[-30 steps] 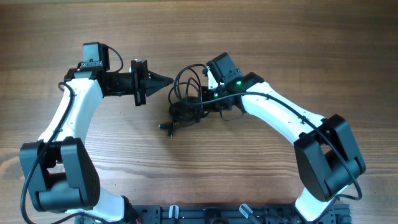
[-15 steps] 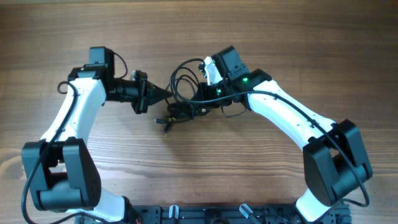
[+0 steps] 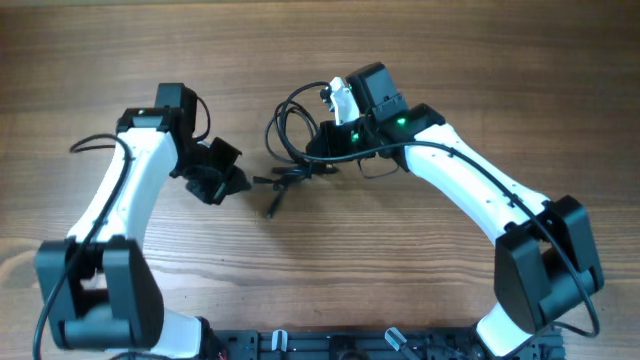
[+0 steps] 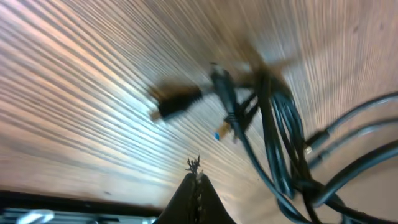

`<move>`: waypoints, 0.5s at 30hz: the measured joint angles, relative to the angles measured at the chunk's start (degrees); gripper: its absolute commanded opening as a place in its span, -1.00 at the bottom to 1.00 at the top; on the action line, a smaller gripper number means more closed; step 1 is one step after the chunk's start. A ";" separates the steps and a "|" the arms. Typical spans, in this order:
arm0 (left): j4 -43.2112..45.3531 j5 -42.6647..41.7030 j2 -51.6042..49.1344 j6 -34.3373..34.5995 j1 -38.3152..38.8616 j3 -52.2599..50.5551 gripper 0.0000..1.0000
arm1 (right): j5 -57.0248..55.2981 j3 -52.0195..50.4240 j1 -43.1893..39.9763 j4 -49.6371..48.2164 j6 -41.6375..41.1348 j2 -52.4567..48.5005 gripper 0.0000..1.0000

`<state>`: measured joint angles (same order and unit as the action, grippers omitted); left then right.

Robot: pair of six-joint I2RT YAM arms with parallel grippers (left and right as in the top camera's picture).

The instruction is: Untangle cables

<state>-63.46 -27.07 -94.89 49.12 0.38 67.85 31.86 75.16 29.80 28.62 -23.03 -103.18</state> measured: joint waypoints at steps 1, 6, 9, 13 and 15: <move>-0.17 1.27 1.22 0.59 0.00 0.04 -0.92 | -0.55 0.33 -0.02 0.57 0.24 0.15 -0.91; 0.44 4.26 9.66 4.79 1.92 0.68 -0.79 | -2.32 0.66 -0.02 2.25 0.63 0.46 -0.91; 3.45 3.80 12.74 7.45 5.44 1.27 -0.72 | -2.40 0.68 -0.02 2.21 0.55 0.46 -0.91; 9.90 1.31 12.13 11.50 10.75 1.38 -0.70 | -2.01 0.70 -0.02 1.92 0.37 0.46 -0.92; 13.09 0.17 10.38 13.99 13.57 1.38 -0.70 | -1.77 0.72 -0.02 1.84 0.37 0.46 -0.91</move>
<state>-50.37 -26.89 -84.51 63.11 13.96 69.23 30.09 75.88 29.78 30.46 -22.65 -102.72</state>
